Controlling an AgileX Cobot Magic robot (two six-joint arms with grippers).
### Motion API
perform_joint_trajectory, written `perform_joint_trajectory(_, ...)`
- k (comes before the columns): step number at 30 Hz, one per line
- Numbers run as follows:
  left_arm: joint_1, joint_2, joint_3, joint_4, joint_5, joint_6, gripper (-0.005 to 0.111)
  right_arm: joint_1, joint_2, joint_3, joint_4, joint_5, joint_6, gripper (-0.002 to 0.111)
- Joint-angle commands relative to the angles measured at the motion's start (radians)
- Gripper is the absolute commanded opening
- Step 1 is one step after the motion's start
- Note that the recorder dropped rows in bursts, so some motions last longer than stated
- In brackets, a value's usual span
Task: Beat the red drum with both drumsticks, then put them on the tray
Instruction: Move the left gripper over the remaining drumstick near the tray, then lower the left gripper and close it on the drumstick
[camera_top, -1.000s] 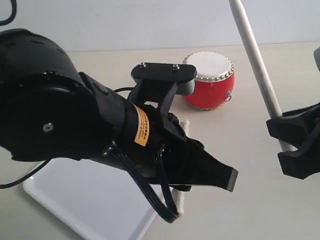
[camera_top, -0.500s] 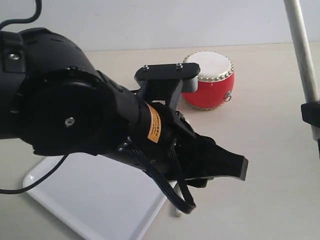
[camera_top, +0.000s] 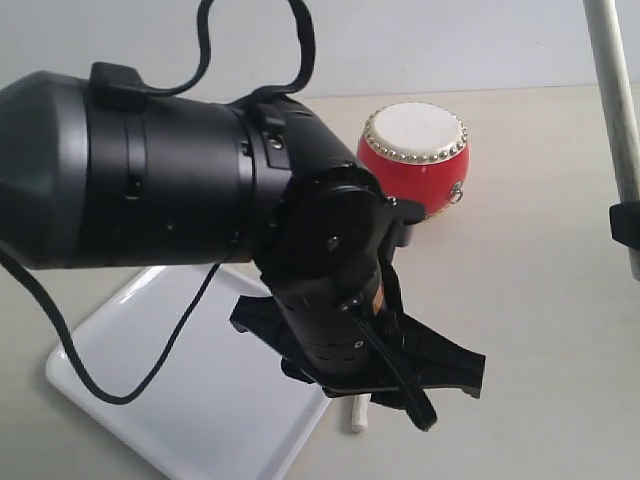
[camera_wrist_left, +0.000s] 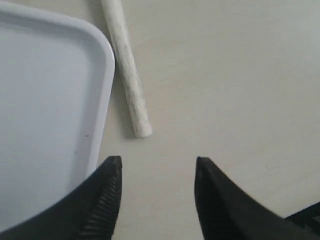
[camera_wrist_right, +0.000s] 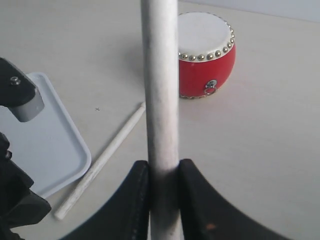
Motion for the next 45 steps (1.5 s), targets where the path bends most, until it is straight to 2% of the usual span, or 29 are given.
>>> perform_joint_trajectory(1,-0.004,0.023,-0.010,-0.014,0.008,-0.063,0.046,0.002,-0.006,-0.008,-0.007,-0.010,0.002,0.000)
perform_joint_trajectory(15,-0.002,0.106,-0.010,-0.012,-0.046,-0.069,0.046,0.002,-0.006,-0.008,-0.005,-0.014,0.000,0.000)
perform_joint_trajectory(29,0.004,0.199,-0.087,0.005,-0.018,-0.012,0.046,0.002,-0.006,-0.008,-0.005,-0.016,-0.006,0.000)
perform_joint_trajectory(37,0.046,0.217,-0.087,0.000,0.001,-0.009,0.046,0.002,-0.006,-0.008,-0.005,-0.018,-0.016,0.000)
perform_joint_trajectory(45,0.036,0.217,-0.087,-0.014,0.007,0.038,0.046,0.002,-0.006,-0.008,-0.005,-0.026,-0.018,0.000)
